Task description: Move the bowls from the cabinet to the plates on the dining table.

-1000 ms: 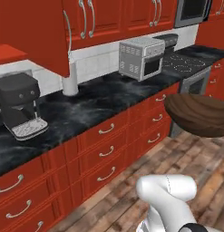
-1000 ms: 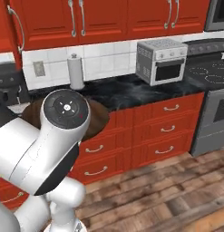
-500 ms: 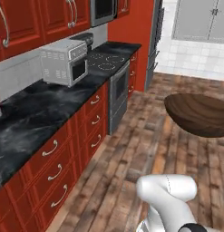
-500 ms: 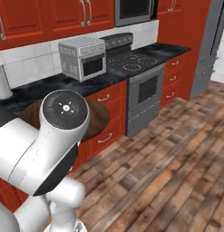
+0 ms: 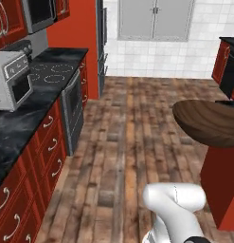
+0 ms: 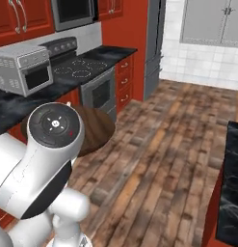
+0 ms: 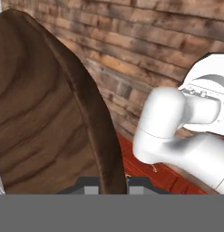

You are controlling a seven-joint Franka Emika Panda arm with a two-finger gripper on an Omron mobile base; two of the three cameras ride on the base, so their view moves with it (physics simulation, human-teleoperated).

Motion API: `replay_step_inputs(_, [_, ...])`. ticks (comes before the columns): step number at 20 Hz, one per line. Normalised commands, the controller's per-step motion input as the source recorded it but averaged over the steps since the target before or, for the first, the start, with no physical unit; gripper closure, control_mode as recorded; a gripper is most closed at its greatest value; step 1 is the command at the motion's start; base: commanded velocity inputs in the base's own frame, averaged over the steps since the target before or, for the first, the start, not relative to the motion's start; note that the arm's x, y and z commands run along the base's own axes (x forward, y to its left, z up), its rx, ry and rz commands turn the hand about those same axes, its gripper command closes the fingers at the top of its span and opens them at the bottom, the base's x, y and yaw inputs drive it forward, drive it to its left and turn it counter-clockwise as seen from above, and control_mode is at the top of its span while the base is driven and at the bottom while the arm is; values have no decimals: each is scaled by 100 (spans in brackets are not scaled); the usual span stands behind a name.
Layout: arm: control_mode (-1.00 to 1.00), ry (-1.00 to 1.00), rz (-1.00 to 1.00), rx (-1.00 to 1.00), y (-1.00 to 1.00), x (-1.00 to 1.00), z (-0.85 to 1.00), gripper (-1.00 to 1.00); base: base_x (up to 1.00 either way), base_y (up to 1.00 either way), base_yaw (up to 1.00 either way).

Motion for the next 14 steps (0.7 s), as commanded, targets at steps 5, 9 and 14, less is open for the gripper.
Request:
replay_step_inputs(5, [100,0,0,0,0,0,0,100,100,0,-20])
replay_step_inputs(9, [100,0,0,0,0,0,0,100,100,0,-18])
replay_step_inputs(14, [100,0,0,0,0,0,0,100,100,4,-16])
